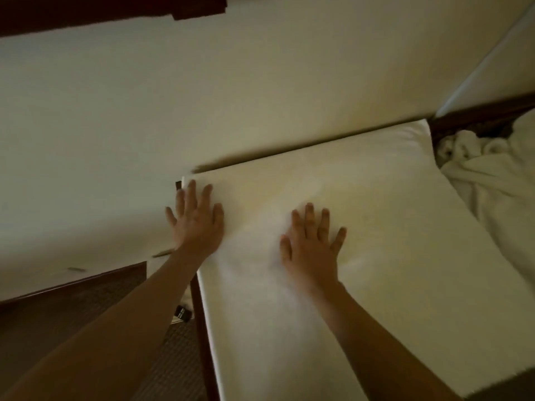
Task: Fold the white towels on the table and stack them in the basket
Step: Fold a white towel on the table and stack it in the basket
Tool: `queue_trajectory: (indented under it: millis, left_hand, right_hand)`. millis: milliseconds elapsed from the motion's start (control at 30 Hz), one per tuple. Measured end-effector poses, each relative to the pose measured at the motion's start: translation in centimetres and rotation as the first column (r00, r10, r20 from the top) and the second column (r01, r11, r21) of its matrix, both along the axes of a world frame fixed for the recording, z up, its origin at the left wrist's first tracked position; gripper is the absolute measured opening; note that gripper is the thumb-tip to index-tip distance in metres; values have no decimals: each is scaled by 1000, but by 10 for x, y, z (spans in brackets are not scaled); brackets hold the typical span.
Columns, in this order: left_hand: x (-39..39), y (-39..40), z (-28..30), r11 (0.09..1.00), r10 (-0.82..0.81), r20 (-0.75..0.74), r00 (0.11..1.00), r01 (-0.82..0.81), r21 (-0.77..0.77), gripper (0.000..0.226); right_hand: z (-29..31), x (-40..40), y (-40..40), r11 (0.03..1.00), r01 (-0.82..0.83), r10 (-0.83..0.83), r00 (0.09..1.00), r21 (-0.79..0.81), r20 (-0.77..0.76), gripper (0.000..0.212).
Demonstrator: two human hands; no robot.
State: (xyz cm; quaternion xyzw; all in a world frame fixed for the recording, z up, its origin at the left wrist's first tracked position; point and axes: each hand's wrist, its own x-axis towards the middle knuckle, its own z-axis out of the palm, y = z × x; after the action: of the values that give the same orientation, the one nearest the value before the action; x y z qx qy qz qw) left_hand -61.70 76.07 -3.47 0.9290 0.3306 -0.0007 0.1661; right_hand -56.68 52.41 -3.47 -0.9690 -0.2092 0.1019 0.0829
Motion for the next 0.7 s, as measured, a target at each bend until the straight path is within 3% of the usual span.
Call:
queue_trajectory:
  millis: [100, 300, 400, 467, 567, 700]
  left_hand:
    - [-28, 0, -3, 998, -62, -91, 994, 60, -32, 60]
    - [-61, 19, 11, 983, 43, -77, 996, -55, -172, 67]
    - [-57, 18, 24, 903, 217, 31, 976, -189, -387, 65]
    - [-55, 20, 32, 818, 316, 20, 948, -262, -512, 60]
    - [-56, 26, 39, 763, 362, -16, 932, -306, -569, 41]
    - [-62, 38, 46, 785, 277, -116, 954, -294, -546, 32]
  right_hand:
    - [-9, -89, 42, 998, 18, -17, 1000, 64, -24, 73]
    - [7, -205, 73, 967, -244, 249, 966, 79, -67, 75]
    - [22, -212, 63, 993, -70, 69, 997, 99, 17, 59]
    - [32, -210, 59, 995, 22, -30, 997, 94, 77, 46]
    - [39, -213, 65, 999, 2, -3, 999, 45, 33, 35]
    - [52, -225, 78, 998, -37, 39, 998, 54, -43, 18]
